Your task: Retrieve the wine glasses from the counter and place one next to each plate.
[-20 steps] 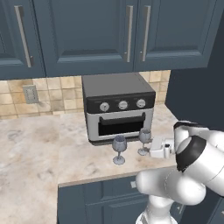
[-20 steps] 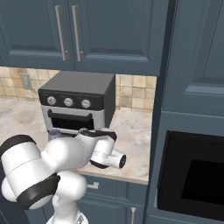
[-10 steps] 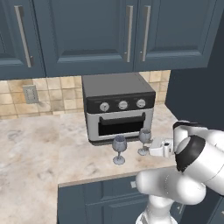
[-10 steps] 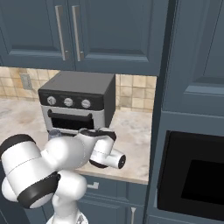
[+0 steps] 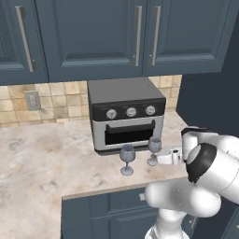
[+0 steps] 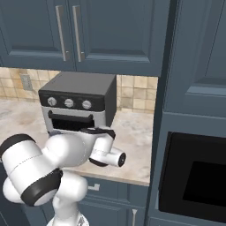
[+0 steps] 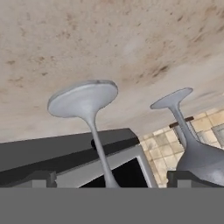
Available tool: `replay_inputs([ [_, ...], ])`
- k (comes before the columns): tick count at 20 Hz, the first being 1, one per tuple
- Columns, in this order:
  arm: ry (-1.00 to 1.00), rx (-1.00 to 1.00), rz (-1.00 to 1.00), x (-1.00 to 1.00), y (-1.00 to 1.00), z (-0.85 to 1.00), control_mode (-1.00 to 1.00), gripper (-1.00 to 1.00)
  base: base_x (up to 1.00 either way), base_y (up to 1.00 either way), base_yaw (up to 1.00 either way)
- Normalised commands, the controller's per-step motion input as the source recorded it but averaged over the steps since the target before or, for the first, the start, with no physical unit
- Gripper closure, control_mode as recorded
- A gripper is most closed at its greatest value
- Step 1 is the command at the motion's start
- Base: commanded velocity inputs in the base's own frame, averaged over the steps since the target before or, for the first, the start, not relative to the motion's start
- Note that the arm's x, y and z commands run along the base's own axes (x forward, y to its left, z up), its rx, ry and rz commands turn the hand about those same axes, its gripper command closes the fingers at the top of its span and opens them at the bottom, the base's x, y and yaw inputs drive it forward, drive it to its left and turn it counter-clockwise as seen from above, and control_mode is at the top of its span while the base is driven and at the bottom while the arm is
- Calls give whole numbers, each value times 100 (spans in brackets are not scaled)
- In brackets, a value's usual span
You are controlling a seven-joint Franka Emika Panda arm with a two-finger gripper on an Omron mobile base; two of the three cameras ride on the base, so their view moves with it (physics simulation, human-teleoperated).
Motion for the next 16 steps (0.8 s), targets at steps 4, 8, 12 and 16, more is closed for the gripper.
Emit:
replay_inputs([
  [4,7,0,0,20,9,-4,-100,-100,0,0,0],
  [8,6,0,0,7,0,-3,-100,-100,0,0,0],
  [12,1,0,0,0,0,0,-100,100,0,0,0],
  [16,-6,1,0,-23,0,38,-100,100,0,0,0],
])
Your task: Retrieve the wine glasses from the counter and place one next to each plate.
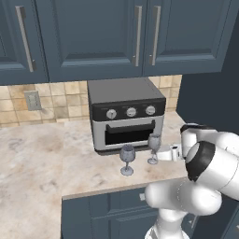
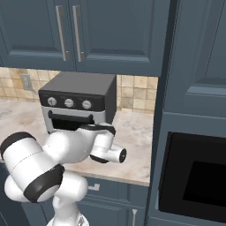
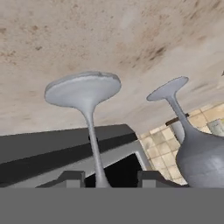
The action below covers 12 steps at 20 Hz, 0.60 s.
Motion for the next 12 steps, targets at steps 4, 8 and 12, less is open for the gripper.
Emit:
replay_inputs([
  [4,-16,0,0,-35,5,63,-100,100,0,0,0],
  [8,-23,0,0,-51,3,91,-100,100,0,0,0],
  [12,-26,0,3,-72,5,100,-100,100,0,0,0],
])
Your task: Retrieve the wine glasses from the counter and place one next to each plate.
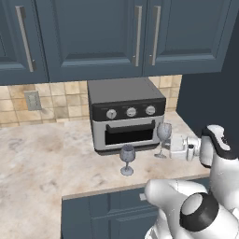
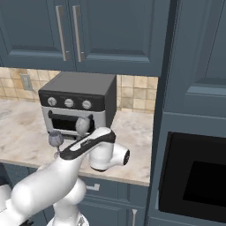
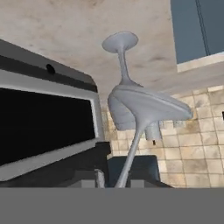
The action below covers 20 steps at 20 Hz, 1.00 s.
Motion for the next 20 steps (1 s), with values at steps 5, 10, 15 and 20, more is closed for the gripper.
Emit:
replay_inputs([
  [5,-33,-1,4,-87,15,100,-100,100,0,0,0],
  [10,-43,-4,3,-100,30,100,-100,100,0,0,0],
  [15,-45,-4,2,-99,21,100,-100,100,0,0,0],
  [20,-29,0,3,-79,0,100,-100,100,0,0,0],
])
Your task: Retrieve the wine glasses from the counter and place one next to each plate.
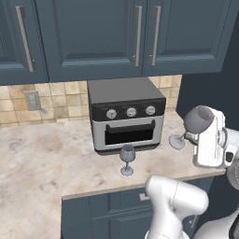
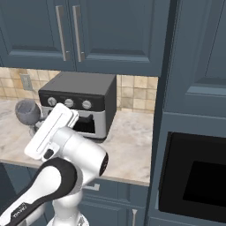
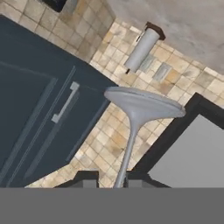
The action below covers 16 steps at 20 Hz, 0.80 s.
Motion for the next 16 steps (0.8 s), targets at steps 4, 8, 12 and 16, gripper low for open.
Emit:
replay_inputs([
  [4,-32,0,3,-87,5,96,-100,100,0,0,0],
  [8,-33,0,0,-88,12,71,-100,100,0,0,0],
  [12,-21,0,0,-67,-1,16,-100,100,0,0,0],
  [16,-22,1,-1,-80,-1,14,-100,100,0,0,0],
])
